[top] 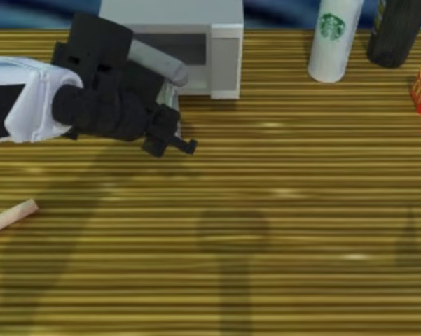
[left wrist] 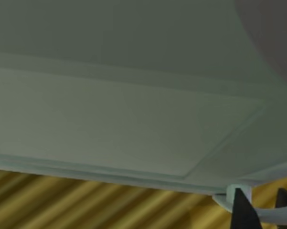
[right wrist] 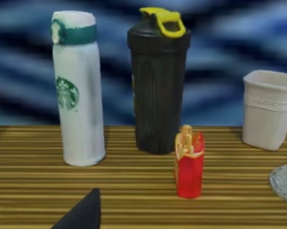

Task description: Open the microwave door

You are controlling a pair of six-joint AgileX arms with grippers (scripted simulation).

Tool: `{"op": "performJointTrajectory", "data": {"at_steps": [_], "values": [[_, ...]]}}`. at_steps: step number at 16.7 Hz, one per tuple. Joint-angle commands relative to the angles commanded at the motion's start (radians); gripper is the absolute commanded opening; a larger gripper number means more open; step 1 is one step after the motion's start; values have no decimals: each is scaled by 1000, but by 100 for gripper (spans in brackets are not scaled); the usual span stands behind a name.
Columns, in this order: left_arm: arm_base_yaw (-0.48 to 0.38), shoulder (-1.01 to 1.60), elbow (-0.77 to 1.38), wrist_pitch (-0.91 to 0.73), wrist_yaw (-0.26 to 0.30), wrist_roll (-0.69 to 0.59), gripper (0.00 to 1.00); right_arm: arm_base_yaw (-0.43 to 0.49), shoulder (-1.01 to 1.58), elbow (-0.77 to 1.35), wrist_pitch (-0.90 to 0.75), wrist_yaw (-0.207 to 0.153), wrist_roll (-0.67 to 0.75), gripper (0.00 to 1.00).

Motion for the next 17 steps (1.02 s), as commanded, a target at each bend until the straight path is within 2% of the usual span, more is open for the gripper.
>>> {"op": "performJointTrajectory", "data": {"at_steps": [9,17], "values": [[38,-22,-21,-18,70,87,0,0,0,0,0,0,0,100],[40,-22,-23,-19,73,91,0,0,0,0,0,0,0,100]]}}
